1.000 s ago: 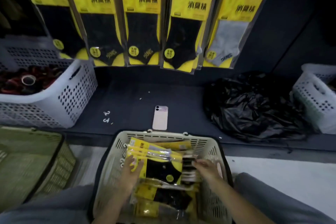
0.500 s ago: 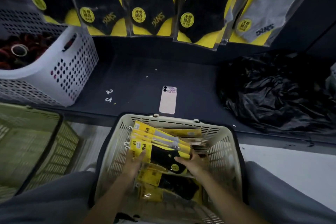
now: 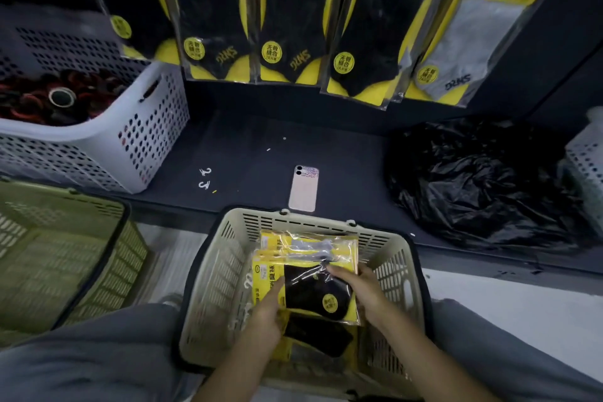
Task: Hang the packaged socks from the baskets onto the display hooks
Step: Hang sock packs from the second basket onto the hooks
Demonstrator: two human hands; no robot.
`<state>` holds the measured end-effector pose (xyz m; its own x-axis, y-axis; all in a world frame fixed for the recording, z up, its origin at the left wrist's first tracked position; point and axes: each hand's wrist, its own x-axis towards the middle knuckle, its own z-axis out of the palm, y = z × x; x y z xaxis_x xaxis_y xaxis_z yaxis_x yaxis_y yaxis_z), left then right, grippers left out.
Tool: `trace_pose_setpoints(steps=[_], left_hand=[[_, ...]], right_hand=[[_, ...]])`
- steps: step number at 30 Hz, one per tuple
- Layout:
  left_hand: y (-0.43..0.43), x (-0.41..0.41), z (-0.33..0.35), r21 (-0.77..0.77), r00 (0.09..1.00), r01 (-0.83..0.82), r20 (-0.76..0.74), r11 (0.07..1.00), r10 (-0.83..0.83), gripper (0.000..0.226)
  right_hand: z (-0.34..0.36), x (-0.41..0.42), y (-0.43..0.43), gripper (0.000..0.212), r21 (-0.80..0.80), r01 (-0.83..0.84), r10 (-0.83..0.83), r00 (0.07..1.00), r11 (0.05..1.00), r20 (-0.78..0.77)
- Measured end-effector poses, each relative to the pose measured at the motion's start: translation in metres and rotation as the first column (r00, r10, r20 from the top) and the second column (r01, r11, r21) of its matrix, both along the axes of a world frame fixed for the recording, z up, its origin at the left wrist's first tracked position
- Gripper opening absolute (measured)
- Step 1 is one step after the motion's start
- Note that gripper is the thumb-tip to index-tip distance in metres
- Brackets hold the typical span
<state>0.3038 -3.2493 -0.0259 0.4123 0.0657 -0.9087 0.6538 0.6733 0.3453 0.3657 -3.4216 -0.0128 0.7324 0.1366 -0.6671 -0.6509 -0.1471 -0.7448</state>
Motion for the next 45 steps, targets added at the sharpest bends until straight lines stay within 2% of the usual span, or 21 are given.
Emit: trace_pose_setpoints(steps=[4, 7, 9, 11, 14, 17, 19, 20, 24, 27, 29, 34, 37, 41, 45], left_hand=[[-0.013, 0.000, 0.030, -0.025, 0.993, -0.057, 0.105, 0.998, 0.059, 0.064], [-0.030, 0.004, 0.067, -0.148, 0.959, -0.025, 0.275, 0.989, 0.065, 0.047], [-0.037, 0.011, 0.083, -0.154, 0.910, -0.021, 0.406, 0.988, 0.082, 0.056], [-0.037, 0.018, 0.104, -0.107, 0.856, -0.021, 0.512, 0.994, 0.073, 0.068], [-0.027, 0.031, 0.130, 0.017, 0.832, -0.057, 0.553, 0.998, 0.038, 0.068], [-0.010, 0.044, 0.160, 0.212, 0.800, -0.031, 0.591, 0.977, -0.103, 0.077], [0.003, 0.053, 0.180, 0.357, 0.768, -0.008, 0.600, 0.934, -0.223, 0.090], [0.009, 0.058, 0.192, 0.434, 0.742, 0.010, 0.601, 0.901, -0.298, 0.090], [0.026, 0.072, 0.230, 0.685, 0.566, 0.136, 0.538, 0.715, -0.624, 0.062], [0.024, 0.081, 0.248, 0.744, 0.467, 0.215, 0.490, 0.632, -0.736, 0.049], [0.020, 0.087, 0.257, 0.757, 0.420, 0.232, 0.489, 0.611, -0.765, 0.048], [0.006, 0.106, 0.269, 0.689, 0.420, 0.141, 0.609, 0.711, -0.673, 0.053], [-0.003, 0.116, 0.277, 0.636, 0.425, 0.079, 0.675, 0.768, -0.603, 0.052], [-0.003, 0.130, 0.289, 0.593, 0.453, -0.044, 0.729, 0.804, -0.513, 0.046], [0.005, 0.143, 0.300, 0.557, 0.444, -0.133, 0.773, 0.820, -0.453, 0.039]], right_hand=[[0.031, -0.005, -0.014, 0.065, 0.124, 0.130, -0.138, 0.989, 0.984, 0.059], [0.052, -0.012, -0.015, 0.062, 0.314, 0.229, -0.246, 0.969, 0.922, 0.018], [0.065, -0.016, -0.012, 0.057, 0.416, 0.174, -0.219, 0.974, 0.893, 0.061], [0.081, -0.018, -0.011, 0.051, 0.465, 0.093, -0.191, 0.967, 0.880, 0.170], [0.106, -0.016, -0.014, 0.052, 0.403, -0.009, -0.116, 0.952, 0.915, 0.283], [0.126, -0.009, -0.022, 0.065, 0.362, -0.056, -0.057, 0.954, 0.931, 0.295], [0.140, 0.002, -0.029, 0.058, 0.397, -0.059, -0.084, 0.939, 0.916, 0.334], [0.151, 0.010, -0.032, 0.051, 0.407, -0.073, -0.094, 0.922, 0.910, 0.376], [0.202, 0.037, -0.033, 0.037, 0.336, -0.148, -0.049, 0.856, 0.930, 0.514], [0.233, 0.053, -0.028, 0.046, 0.299, -0.188, -0.036, 0.792, 0.936, 0.609], [0.247, 0.063, -0.026, 0.053, 0.364, -0.162, -0.101, 0.789, 0.917, 0.605], [0.262, 0.083, -0.028, 0.053, 0.412, -0.016, -0.251, 0.771, 0.911, 0.586], [0.269, 0.090, -0.038, 0.058, 0.410, 0.077, -0.342, 0.700, 0.909, 0.627], [0.280, 0.103, -0.062, 0.027, 0.387, 0.198, -0.429, 0.552, 0.901, 0.715], [0.296, 0.136, -0.084, 0.022, 0.383, 0.259, -0.462, 0.510, 0.887, 0.725]])
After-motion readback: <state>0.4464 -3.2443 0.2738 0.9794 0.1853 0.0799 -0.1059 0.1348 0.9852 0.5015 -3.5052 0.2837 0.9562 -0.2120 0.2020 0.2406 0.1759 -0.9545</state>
